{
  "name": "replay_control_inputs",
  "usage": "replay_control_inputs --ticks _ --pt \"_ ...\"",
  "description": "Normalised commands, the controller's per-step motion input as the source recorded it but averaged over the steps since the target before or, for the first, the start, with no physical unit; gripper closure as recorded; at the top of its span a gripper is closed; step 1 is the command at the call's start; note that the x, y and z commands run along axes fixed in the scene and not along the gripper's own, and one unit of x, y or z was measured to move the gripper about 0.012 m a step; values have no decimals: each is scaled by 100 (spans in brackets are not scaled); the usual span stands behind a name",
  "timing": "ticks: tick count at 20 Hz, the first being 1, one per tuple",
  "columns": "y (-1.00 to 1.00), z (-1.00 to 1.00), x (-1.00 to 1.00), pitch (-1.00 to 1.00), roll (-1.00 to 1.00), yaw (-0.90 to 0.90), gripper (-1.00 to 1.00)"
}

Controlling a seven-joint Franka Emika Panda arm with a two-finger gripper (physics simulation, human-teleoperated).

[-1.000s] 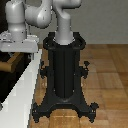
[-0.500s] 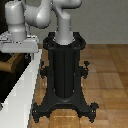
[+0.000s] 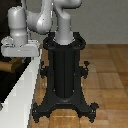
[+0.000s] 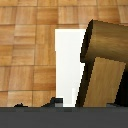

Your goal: Open the door by pressing down and pulling on the handle.

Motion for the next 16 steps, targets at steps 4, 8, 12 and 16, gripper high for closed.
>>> replay_control_inputs --ticks 4,8,12,16 --pt "0 -50 0 -11 0 0 100" --pt "0 -75 0 -8 0 0 100" --pt "0 -50 0 -8 0 0 100" --pt "0 -75 0 0 0 0 100"
